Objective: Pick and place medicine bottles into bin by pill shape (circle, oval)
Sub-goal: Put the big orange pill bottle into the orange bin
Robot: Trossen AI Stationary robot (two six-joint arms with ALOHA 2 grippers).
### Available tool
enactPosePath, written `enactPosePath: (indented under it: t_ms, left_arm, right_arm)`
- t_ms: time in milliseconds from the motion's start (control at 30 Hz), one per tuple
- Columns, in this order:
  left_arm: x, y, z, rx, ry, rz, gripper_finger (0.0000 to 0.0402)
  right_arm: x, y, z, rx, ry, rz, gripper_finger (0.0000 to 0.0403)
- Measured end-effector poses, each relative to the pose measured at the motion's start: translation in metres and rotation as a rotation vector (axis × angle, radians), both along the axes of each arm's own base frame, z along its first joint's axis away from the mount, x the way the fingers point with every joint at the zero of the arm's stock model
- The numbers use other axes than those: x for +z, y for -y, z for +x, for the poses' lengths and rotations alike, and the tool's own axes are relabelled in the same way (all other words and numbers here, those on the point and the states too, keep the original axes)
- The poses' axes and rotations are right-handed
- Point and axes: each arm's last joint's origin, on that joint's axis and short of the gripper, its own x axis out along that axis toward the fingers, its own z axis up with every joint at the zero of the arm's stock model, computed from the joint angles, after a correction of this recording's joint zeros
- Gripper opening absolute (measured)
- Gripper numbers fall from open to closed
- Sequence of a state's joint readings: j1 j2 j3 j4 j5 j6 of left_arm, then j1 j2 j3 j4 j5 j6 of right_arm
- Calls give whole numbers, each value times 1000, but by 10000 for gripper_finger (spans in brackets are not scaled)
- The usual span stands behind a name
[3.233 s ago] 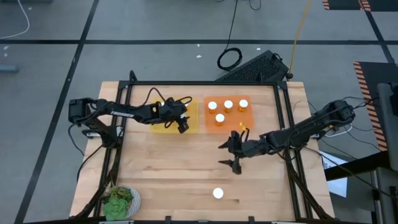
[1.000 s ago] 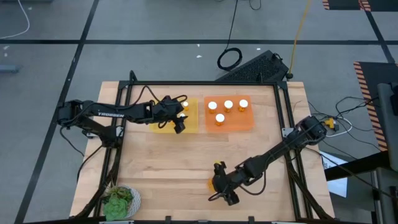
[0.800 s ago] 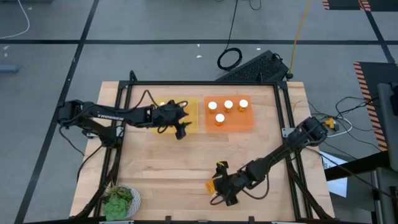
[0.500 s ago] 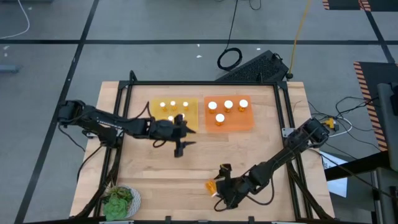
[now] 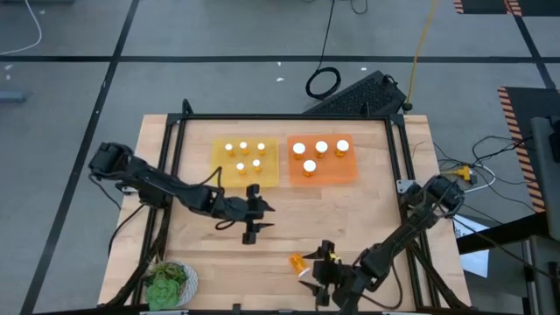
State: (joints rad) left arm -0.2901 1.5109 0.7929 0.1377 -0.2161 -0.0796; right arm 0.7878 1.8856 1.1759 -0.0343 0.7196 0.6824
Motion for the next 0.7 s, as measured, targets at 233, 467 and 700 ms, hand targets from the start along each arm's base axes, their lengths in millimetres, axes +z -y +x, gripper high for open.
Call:
enactPosePath:
  t_ms: [233, 467, 700]
  left_arm:
    - [-11, 13, 0, -26, -29, -6, 216]
    - [-12, 24, -4, -63, -39, -2, 216]
    - [-13, 32, -7, -90, -48, 1, 216]
  right_arm:
    - [-25, -10, 1, -133, 63, 91, 331]
    - [-34, -19, -8, -197, 92, 146, 331]
    - [-54, -14, -2, -250, 71, 158, 331]
